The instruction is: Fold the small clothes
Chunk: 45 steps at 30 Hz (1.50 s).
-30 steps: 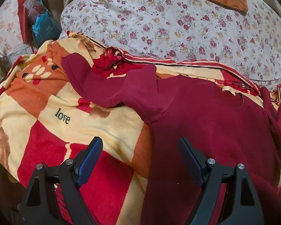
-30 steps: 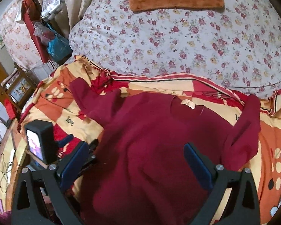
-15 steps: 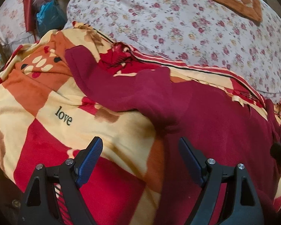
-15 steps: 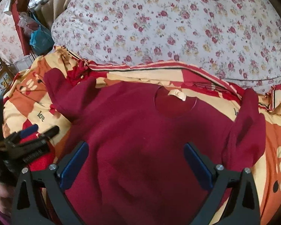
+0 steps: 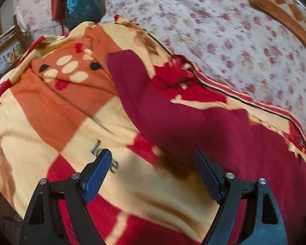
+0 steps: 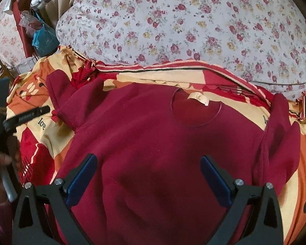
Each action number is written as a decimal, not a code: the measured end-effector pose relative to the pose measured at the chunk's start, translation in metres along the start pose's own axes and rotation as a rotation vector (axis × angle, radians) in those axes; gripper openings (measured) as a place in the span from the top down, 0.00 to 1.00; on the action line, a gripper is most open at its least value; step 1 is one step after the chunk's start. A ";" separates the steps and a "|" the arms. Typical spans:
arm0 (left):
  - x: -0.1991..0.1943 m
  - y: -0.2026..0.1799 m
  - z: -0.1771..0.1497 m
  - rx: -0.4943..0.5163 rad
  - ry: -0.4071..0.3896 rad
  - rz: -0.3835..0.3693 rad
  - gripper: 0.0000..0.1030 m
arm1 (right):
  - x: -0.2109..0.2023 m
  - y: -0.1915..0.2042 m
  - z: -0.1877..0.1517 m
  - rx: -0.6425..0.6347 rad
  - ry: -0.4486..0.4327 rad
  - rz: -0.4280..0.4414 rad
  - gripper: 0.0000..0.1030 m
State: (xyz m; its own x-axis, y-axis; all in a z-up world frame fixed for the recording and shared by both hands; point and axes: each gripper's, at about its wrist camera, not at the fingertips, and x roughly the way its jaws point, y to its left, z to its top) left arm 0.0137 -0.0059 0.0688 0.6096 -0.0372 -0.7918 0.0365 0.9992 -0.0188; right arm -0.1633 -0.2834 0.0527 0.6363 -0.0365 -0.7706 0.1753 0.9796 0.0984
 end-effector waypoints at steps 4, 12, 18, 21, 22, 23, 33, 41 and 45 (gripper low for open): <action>0.007 0.002 0.007 -0.001 0.008 0.015 0.37 | 0.004 -0.001 0.001 -0.004 0.007 0.000 0.00; 0.001 -0.014 0.002 0.037 0.002 -0.005 0.37 | 0.009 -0.002 0.004 -0.015 -0.001 -0.051 0.00; -0.006 -0.029 -0.003 0.068 -0.002 -0.032 0.37 | 0.013 -0.007 0.005 -0.005 0.004 -0.091 0.00; -0.009 -0.036 -0.005 0.075 -0.004 -0.050 0.37 | 0.015 -0.008 0.006 -0.004 -0.003 -0.115 0.00; -0.011 -0.038 -0.006 0.079 -0.005 -0.055 0.37 | 0.016 -0.009 0.006 -0.003 -0.009 -0.127 0.00; -0.012 -0.041 -0.008 0.084 -0.006 -0.061 0.37 | 0.016 -0.010 0.006 -0.002 -0.010 -0.134 0.00; -0.032 -0.078 -0.022 0.145 -0.015 -0.148 0.37 | 0.020 -0.025 0.006 0.060 0.000 -0.180 0.00; -0.039 -0.102 -0.029 0.192 -0.007 -0.193 0.37 | 0.024 -0.031 0.005 0.089 0.013 -0.202 0.00; -0.039 -0.104 -0.030 0.200 -0.007 -0.198 0.37 | 0.025 -0.034 0.005 0.102 0.017 -0.202 0.00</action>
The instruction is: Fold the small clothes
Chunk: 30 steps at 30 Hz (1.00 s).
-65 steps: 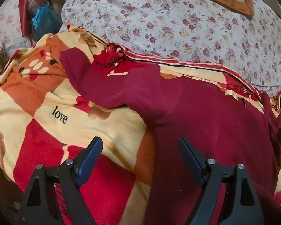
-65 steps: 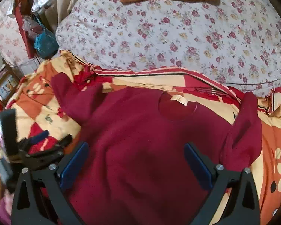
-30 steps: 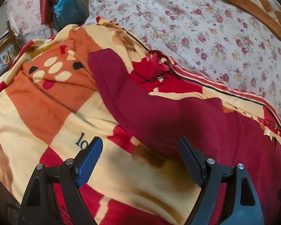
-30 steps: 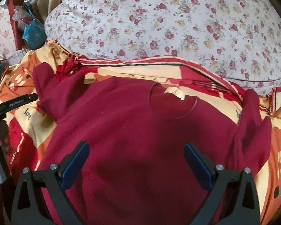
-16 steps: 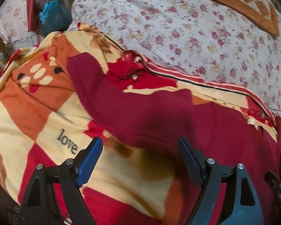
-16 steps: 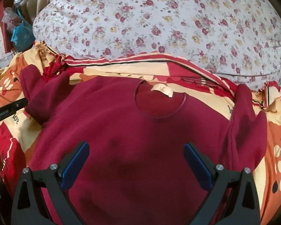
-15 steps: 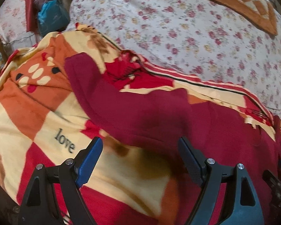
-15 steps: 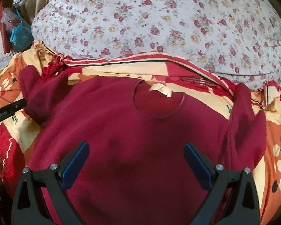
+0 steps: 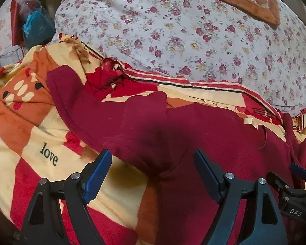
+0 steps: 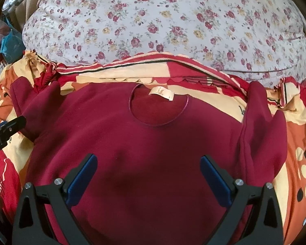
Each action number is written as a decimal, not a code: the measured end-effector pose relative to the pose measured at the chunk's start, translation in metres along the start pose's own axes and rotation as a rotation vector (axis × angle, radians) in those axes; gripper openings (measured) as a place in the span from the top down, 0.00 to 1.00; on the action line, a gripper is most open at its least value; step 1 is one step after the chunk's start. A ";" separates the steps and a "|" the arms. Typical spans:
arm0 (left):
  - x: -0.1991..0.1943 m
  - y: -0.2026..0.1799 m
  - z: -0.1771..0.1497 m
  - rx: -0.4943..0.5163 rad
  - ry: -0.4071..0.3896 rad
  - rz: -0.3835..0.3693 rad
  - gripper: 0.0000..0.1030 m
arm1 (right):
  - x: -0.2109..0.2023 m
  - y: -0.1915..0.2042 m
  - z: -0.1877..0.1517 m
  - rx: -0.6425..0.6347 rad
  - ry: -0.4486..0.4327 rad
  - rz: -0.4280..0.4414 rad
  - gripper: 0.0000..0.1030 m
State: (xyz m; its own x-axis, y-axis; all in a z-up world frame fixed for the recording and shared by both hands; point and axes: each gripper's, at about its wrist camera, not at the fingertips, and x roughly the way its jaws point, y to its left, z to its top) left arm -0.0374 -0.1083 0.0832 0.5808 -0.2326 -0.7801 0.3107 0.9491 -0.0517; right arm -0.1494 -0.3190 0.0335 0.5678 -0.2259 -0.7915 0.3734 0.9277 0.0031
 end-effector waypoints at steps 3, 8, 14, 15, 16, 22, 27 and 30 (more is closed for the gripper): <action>0.000 0.002 0.000 -0.007 -0.001 0.001 0.37 | 0.001 -0.001 0.000 0.002 0.001 -0.002 0.00; 0.002 0.019 0.003 -0.037 0.000 0.023 0.37 | 0.003 0.000 -0.001 -0.002 0.013 0.001 0.00; 0.006 0.065 0.017 -0.106 -0.026 0.092 0.37 | 0.003 0.002 0.000 -0.013 0.011 0.012 0.00; 0.007 0.074 0.020 -0.119 -0.032 0.119 0.37 | 0.003 0.002 0.000 -0.014 0.010 0.017 0.00; 0.010 0.085 0.024 -0.132 -0.040 0.158 0.37 | 0.002 0.002 0.000 -0.013 0.010 0.022 0.00; 0.031 0.153 0.063 -0.206 -0.103 0.277 0.38 | 0.003 0.007 -0.002 -0.027 0.023 0.051 0.00; 0.064 0.194 0.091 -0.265 -0.078 0.258 0.55 | -0.001 0.014 -0.005 -0.046 0.020 0.072 0.00; 0.086 0.211 0.099 -0.320 -0.052 0.250 0.60 | 0.000 0.016 -0.005 -0.055 0.023 0.083 0.00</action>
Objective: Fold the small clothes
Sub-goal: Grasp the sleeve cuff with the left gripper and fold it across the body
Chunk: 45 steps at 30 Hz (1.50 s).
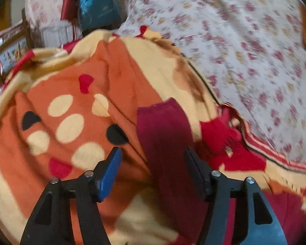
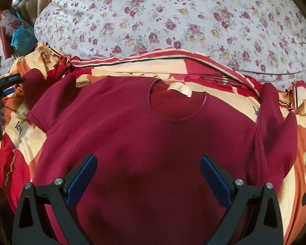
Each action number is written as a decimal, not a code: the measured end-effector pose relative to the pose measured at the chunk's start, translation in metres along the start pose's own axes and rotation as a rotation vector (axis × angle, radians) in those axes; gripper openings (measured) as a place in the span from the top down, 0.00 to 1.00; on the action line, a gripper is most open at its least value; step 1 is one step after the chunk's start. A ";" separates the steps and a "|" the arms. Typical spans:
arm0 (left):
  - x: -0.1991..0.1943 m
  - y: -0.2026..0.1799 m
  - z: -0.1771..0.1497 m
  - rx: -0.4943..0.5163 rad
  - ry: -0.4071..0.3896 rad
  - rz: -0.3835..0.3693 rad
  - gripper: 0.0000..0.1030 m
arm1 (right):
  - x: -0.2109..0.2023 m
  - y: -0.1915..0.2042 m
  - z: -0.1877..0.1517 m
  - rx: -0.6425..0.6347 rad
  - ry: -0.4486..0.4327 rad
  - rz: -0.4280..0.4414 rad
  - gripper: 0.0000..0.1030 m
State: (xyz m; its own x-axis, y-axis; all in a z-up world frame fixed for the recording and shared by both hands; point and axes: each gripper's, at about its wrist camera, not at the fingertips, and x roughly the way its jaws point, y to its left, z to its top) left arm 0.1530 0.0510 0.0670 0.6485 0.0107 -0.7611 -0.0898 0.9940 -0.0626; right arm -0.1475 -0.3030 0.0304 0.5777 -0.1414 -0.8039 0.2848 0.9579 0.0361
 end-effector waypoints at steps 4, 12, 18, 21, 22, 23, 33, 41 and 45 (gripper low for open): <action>0.016 -0.004 0.003 0.005 -0.026 -0.001 0.69 | 0.004 -0.002 0.001 0.004 0.010 0.013 0.00; -0.002 0.003 0.005 -0.023 -0.047 -0.069 1.00 | 0.008 -0.009 0.001 0.025 0.015 0.025 0.00; -0.049 0.004 0.002 0.006 -0.105 -0.133 1.00 | 0.002 -0.007 0.002 0.016 0.003 0.019 0.00; -0.069 0.004 0.001 0.000 -0.116 -0.167 1.00 | -0.008 -0.006 0.003 0.003 -0.017 0.011 0.00; -0.077 0.002 0.000 0.005 -0.112 -0.185 1.00 | -0.011 -0.005 0.003 -0.003 -0.026 0.006 0.00; -0.085 -0.002 -0.002 0.012 -0.115 -0.205 1.00 | -0.015 -0.006 0.003 -0.008 -0.034 -0.001 0.00; -0.182 -0.096 -0.036 0.225 -0.154 -0.435 1.00 | -0.037 -0.031 0.001 0.035 -0.068 -0.024 0.00; -0.196 -0.206 -0.108 0.358 -0.017 -0.641 1.00 | -0.060 -0.059 -0.001 0.040 -0.118 -0.105 0.00; -0.178 -0.256 -0.158 0.408 0.061 -0.670 1.00 | -0.069 -0.088 -0.005 0.083 -0.133 -0.140 0.00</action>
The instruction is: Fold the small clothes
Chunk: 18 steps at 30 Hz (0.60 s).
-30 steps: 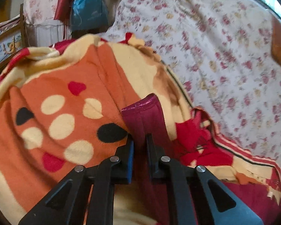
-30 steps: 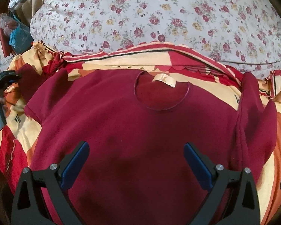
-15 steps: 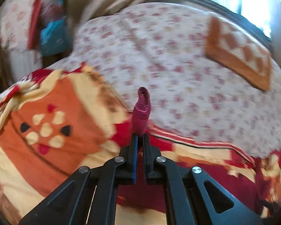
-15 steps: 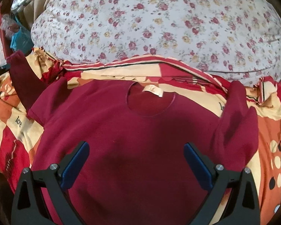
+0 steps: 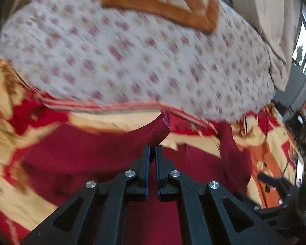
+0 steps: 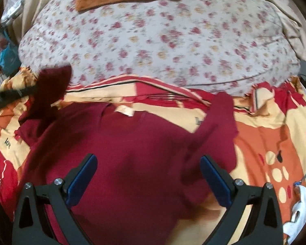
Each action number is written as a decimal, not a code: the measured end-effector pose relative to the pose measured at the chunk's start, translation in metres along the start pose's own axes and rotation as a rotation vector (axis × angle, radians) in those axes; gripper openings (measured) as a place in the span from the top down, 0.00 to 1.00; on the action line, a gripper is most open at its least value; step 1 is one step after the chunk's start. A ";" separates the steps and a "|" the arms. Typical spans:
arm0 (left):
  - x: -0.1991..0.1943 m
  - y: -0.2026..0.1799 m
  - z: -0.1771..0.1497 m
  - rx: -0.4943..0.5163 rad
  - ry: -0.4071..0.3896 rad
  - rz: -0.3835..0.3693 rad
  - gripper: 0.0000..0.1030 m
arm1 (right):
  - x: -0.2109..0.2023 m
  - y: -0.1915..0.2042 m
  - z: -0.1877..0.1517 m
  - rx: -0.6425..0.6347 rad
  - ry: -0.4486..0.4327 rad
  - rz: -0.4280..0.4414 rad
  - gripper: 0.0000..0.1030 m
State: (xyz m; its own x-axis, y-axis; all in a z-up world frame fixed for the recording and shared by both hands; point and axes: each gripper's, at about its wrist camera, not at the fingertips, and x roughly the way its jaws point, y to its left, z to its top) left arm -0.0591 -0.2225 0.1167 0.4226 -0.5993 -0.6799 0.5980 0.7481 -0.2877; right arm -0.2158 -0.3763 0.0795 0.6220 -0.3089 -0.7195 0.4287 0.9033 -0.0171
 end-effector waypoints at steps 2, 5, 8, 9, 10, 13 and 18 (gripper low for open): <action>0.027 -0.011 -0.014 0.004 0.050 -0.012 1.00 | 0.004 -0.012 0.000 0.029 0.014 -0.002 0.00; 0.057 -0.018 -0.037 -0.036 0.135 -0.071 1.00 | 0.011 -0.025 0.001 0.066 0.036 0.025 0.00; 0.066 -0.020 -0.050 -0.038 0.235 -0.135 1.00 | 0.014 -0.030 0.002 0.085 0.040 0.072 0.02; 0.060 -0.020 -0.052 -0.030 0.232 -0.132 1.00 | 0.016 -0.029 0.005 0.087 0.043 0.102 0.05; 0.044 -0.018 -0.053 -0.007 0.204 -0.117 1.00 | 0.019 -0.027 0.007 0.089 0.049 0.137 0.08; 0.007 -0.005 -0.055 0.061 0.126 -0.024 0.96 | 0.028 -0.016 0.013 0.079 0.072 0.227 0.11; -0.029 0.052 -0.060 0.064 0.033 0.238 0.93 | 0.065 0.020 0.023 0.037 0.137 0.298 0.20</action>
State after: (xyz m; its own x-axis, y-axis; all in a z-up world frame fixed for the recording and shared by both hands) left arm -0.0807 -0.1491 0.0810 0.5349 -0.3977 -0.7455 0.5263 0.8471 -0.0742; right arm -0.1516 -0.3855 0.0484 0.6306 0.0125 -0.7760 0.2665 0.9356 0.2316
